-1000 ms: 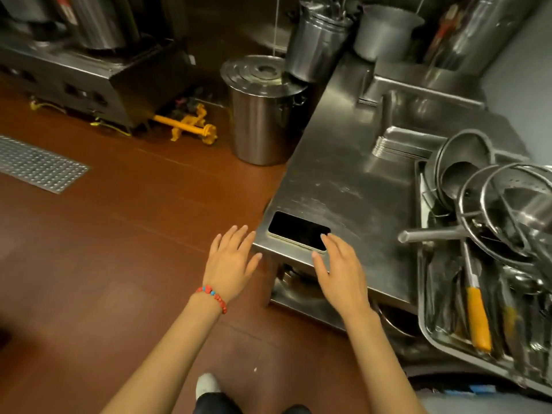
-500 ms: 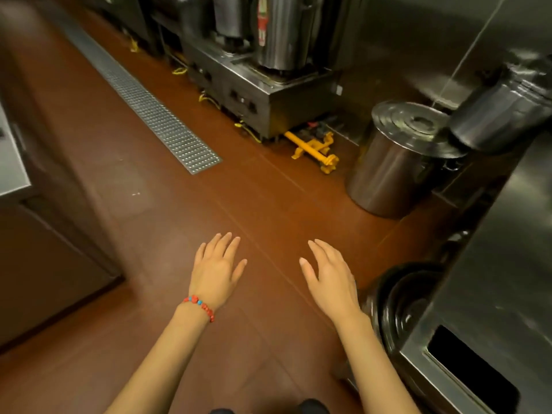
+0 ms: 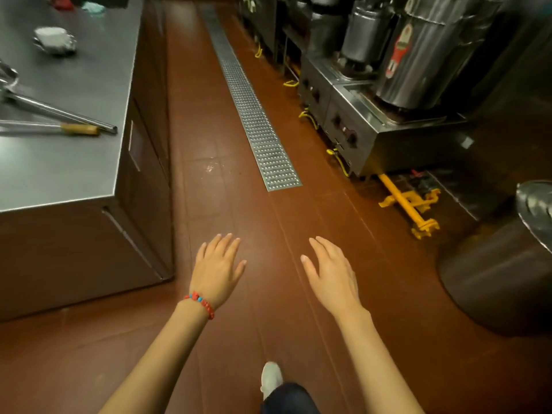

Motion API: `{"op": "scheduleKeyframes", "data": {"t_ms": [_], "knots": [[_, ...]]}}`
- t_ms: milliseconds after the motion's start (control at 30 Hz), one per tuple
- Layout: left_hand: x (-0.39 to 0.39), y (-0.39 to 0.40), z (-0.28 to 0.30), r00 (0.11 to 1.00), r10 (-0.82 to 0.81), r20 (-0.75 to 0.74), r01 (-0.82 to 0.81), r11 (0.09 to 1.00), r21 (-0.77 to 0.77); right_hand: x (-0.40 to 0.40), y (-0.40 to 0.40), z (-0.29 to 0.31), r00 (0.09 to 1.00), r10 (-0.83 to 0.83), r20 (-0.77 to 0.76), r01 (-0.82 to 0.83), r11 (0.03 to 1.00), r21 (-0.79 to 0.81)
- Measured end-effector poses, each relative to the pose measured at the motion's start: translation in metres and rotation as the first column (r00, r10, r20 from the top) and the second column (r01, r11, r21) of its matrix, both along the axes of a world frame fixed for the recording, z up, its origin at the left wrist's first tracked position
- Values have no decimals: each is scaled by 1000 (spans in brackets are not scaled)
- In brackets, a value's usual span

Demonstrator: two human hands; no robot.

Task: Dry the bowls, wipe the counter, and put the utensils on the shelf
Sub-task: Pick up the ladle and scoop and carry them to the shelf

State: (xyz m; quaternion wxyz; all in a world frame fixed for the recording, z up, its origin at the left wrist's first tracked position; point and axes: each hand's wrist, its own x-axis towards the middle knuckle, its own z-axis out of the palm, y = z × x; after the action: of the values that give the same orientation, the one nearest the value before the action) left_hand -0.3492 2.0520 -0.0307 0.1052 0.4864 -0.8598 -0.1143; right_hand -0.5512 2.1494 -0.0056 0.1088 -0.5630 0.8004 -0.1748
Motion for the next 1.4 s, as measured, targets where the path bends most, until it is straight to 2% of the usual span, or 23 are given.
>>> {"op": "scheduleKeyframes", "data": {"t_ms": [367,700,933,1067,1200,1400], "knots": [[-41,-196,6,990,144,-5,-145,989,-20,-52,-235,-1,977,212,-13,-212,977,7],[-46,-427,0,976,204,73,-204,979,-20,-60,-476,-6,964,265,7,-265,964,3],[-56,-546,-7,949,309,56,-310,951,5,-74,-612,-13,937,347,29,-347,938,15],[-60,-605,-14,910,402,96,-405,914,9,-77,-698,-20,892,453,14,-453,892,13],[-58,-652,-14,835,540,108,-544,839,17,-71,-778,-18,824,567,-4,-567,824,7],[-34,-678,-10,674,735,64,-738,673,47,-31,-857,-16,645,764,-3,-764,645,11]]}}
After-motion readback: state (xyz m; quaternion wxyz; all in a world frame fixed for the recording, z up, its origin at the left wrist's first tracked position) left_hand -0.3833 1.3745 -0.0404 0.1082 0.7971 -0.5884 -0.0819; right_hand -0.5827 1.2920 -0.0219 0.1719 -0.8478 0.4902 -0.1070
